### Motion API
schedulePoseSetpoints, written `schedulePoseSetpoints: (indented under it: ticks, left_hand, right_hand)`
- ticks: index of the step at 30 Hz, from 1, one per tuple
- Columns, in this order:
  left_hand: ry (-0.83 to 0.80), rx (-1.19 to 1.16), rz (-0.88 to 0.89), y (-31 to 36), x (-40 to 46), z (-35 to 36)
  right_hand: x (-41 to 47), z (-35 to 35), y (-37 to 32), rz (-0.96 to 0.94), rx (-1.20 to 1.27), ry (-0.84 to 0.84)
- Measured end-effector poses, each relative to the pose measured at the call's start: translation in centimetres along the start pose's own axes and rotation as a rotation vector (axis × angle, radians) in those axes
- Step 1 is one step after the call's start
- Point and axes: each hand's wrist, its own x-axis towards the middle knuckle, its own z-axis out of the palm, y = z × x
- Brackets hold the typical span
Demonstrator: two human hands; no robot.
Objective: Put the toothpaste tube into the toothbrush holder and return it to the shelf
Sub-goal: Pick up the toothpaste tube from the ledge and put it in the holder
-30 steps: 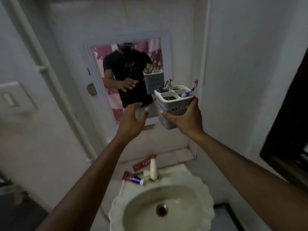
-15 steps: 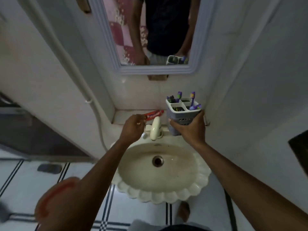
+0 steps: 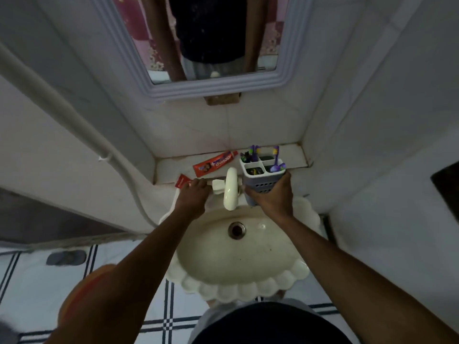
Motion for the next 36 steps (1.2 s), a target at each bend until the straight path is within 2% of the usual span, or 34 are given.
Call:
schedulePoseSetpoints:
  ticks: [4, 6, 8, 10, 13, 15, 17, 19, 22, 24, 26, 30, 33, 36]
  left_hand:
    - [0.011, 0.318, 0.134, -0.5, 0.8, -0.3]
    - [0.043, 0.351, 0.133, -1.3, 1.0, -0.3]
    - [0.038, 0.278, 0.062, -2.2, 1.1, -0.2]
    - [0.046, -0.001, -0.063, -3.1, 0.8, -0.8]
    - [0.08, -0.725, -0.231, -3.3, -0.5, -4.5]
    - [0.052, -1.05, -0.319, -2.4, -1.3, -8.4]
    - [0.011, -1.229, -0.347, -1.3, -1.7, -12.3]
    - [-0.004, -1.267, -0.298, -0.2, -1.5, -15.6]
    - [-0.095, -1.174, -0.146, 1.6, -0.8, -19.2]
    - [-0.134, -0.938, 0.021, 3.1, -0.2, -20.6]
    - [-0.078, -0.639, 0.131, 4.8, 0.7, -21.1]
    - [0.088, -0.155, 0.15, 7.6, 1.6, -20.7]
    - [0.091, -0.064, 0.169, 8.8, 1.9, -20.6]
    - [0.101, -0.105, 0.222, 9.5, 2.2, -20.7]
  right_hand:
    - [0.2, 0.3, 0.3, -0.002, -0.034, 0.019]
    - [0.1, 0.2, 0.5, -0.005, -0.032, 0.022]
    - [0.3, 0.1, 0.5, -0.006, -0.021, 0.02]
    - [0.3, 0.0, 0.4, -0.007, -0.022, 0.015]
    - [0.4, -0.2, 0.2, 0.002, -0.038, -0.01]
    - [0.2, -0.2, 0.2, -0.009, -0.038, -0.017]
    - [0.0, -0.2, 0.2, -0.017, -0.023, -0.022]
    - [0.0, -0.2, 0.5, -0.011, -0.019, -0.028]
    - [0.1, -0.6, 0.8, -0.007, -0.019, -0.056]
    - [0.2, -0.9, 1.0, -0.011, -0.017, -0.073]
    - [0.1, -1.1, 1.1, -0.013, -0.028, -0.085]
    - [0.3, -1.3, 1.3, 0.009, -0.035, -0.076]
    - [0.3, -1.5, 1.6, 0.016, -0.018, -0.067]
    - [0.3, -1.7, 1.6, 0.007, -0.008, -0.068]
